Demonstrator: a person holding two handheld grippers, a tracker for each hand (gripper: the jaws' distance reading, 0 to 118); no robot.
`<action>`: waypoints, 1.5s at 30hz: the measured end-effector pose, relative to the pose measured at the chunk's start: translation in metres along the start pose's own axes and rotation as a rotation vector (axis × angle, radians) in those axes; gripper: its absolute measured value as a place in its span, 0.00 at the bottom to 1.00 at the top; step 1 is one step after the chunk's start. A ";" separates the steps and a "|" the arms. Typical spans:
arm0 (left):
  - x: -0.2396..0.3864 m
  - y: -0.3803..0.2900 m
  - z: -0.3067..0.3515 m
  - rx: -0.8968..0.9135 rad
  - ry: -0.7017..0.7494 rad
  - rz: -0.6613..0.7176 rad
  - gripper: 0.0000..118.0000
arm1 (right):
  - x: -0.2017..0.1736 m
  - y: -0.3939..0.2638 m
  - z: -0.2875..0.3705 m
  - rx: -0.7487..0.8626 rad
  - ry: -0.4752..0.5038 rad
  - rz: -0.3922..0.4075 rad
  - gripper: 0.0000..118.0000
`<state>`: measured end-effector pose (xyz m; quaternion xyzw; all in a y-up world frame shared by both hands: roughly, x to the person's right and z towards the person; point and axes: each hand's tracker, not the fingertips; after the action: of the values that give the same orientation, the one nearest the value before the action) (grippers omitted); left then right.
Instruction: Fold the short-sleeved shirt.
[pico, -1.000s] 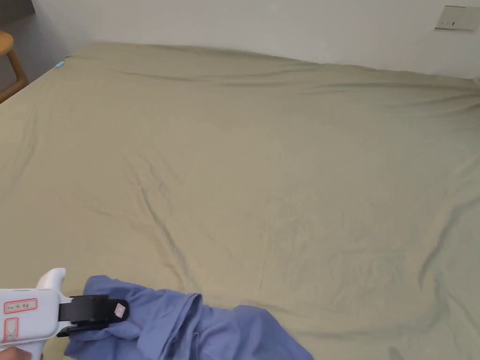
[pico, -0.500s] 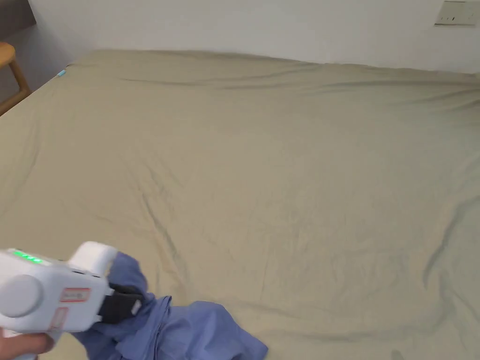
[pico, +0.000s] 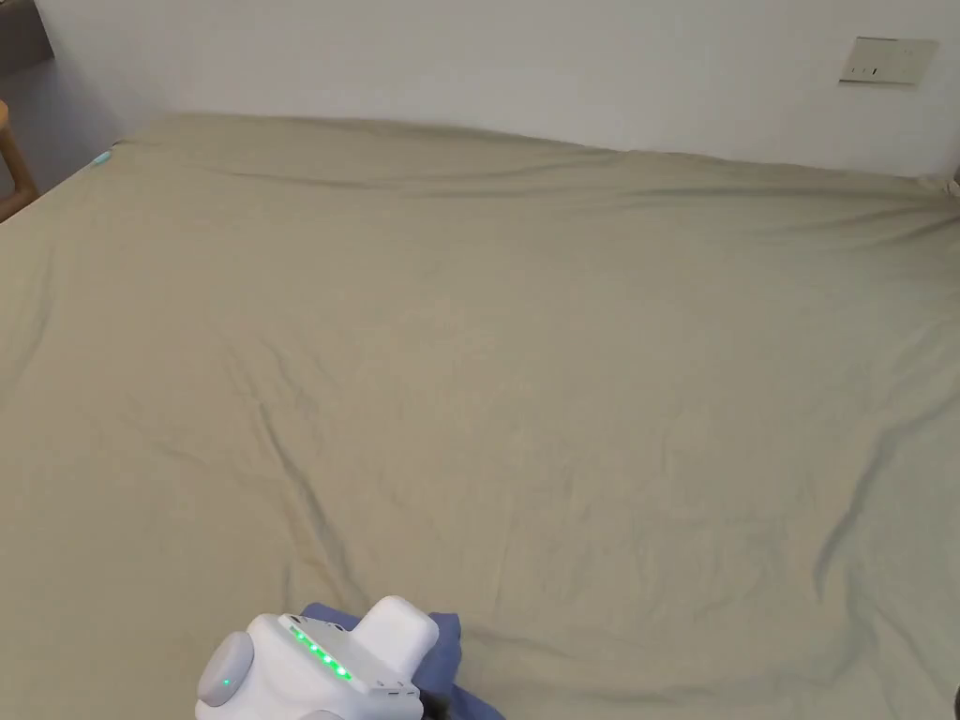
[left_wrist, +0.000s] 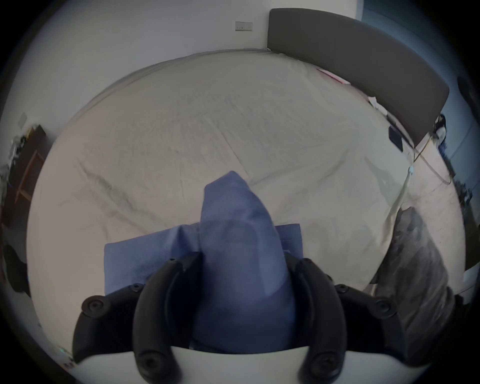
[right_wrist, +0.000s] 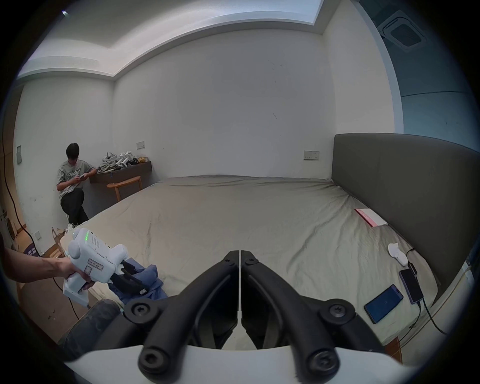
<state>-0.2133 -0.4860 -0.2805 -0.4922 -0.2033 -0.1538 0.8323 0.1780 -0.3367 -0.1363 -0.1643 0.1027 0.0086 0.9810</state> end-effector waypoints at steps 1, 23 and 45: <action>0.003 -0.001 0.001 0.011 -0.113 0.087 0.65 | 0.000 0.000 0.000 0.000 0.003 -0.004 0.02; -0.003 0.001 0.075 0.227 -0.028 0.138 0.50 | 0.004 -0.007 0.002 -0.012 0.001 -0.060 0.02; -0.065 -0.015 0.057 0.265 -0.326 0.508 0.60 | 0.003 0.001 0.008 -0.008 0.010 -0.055 0.03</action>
<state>-0.2876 -0.4390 -0.2762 -0.4326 -0.2230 0.1673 0.8574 0.1826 -0.3333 -0.1294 -0.1710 0.1030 -0.0190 0.9797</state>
